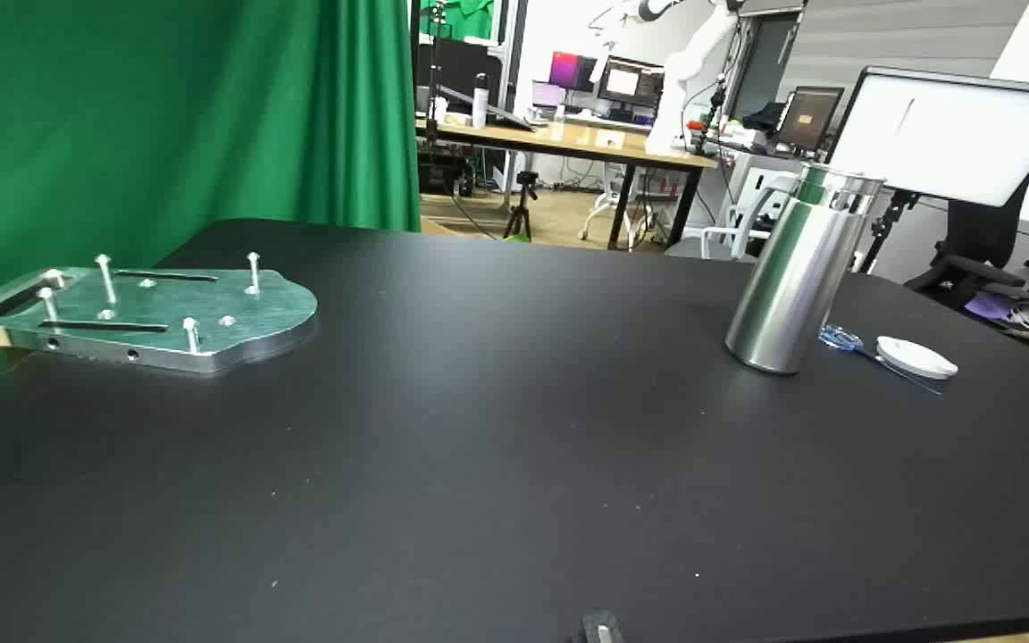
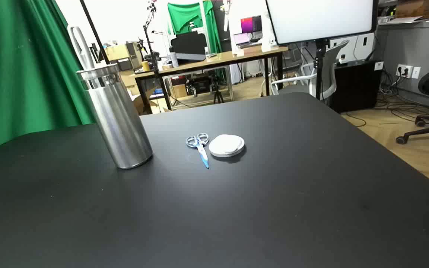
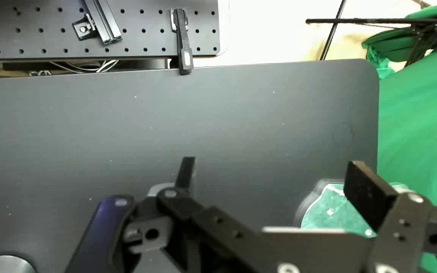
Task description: Move the brush inside the flask upwards and downwards
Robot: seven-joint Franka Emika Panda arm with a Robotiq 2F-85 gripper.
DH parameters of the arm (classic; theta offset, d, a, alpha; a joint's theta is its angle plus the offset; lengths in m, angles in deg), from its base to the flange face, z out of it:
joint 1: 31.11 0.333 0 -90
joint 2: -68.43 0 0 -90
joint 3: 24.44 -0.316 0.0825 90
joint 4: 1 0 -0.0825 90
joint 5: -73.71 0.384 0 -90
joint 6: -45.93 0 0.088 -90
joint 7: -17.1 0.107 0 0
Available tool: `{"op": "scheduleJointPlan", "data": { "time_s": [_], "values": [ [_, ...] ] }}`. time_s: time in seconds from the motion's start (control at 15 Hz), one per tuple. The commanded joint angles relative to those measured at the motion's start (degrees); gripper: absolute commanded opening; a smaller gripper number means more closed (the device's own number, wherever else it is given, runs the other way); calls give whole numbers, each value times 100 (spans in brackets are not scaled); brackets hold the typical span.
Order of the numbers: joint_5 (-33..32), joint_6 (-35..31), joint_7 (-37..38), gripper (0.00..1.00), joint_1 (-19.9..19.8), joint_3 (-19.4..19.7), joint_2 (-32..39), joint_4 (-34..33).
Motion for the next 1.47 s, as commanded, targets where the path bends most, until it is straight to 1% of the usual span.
{"op": "scheduleJointPlan", "data": {
  "time_s": [0.0,0.87,0.93,1.4],
  "values": [
    [38,30,-38,100,-91,-71,-5,-12],
    [38,30,-38,100,-91,-71,-7,-12],
    [-86,-55,63,100,-189,-109,14,-45],
    [-944,-201,367,100,-918,-45,335,-484]
  ]
}}
